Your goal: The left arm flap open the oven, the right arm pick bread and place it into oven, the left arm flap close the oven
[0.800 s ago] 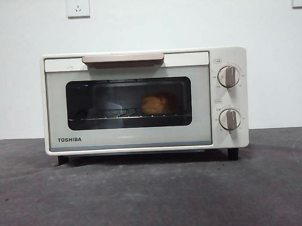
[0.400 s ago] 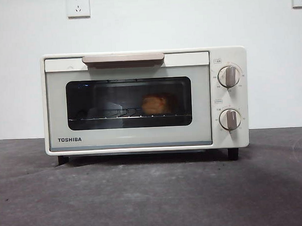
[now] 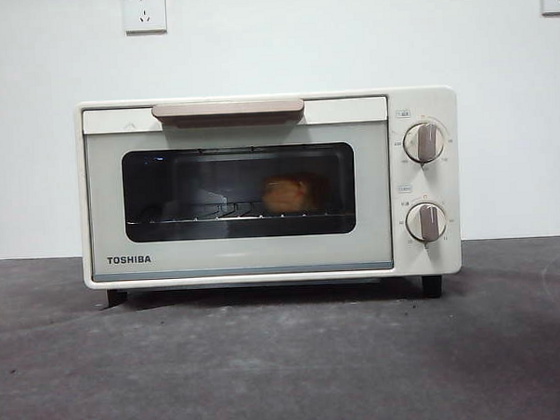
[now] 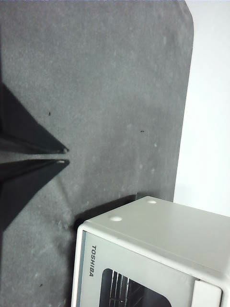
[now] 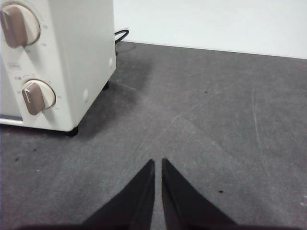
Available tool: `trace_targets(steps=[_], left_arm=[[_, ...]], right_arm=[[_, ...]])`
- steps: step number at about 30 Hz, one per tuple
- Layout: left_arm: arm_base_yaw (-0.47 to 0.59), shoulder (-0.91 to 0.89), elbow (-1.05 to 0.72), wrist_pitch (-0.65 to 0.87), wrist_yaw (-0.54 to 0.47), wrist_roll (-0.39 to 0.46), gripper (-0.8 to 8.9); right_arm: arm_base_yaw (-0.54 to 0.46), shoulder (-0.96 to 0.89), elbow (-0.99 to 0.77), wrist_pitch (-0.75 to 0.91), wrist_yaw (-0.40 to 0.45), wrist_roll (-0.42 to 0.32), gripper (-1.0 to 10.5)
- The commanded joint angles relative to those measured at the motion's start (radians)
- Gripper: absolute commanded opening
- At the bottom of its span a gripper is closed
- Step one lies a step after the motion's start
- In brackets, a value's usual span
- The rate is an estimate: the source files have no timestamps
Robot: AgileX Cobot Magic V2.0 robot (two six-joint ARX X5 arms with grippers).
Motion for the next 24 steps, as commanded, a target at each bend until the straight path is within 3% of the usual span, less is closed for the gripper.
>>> trace_targets(steps=[1, 24], left_arm=[[0.002, 0.000, -0.021, -0.006, -0.005, 0.008, 0.28], [0.002, 0.000, -0.021, -0.006, -0.005, 0.008, 0.27]], right_arm=[[-0.007, -0.003, -0.008, 0.011, 0.003, -0.004, 0.2], [-0.016, -0.003, -0.008, 0.018, 0.003, -0.004, 0.2]])
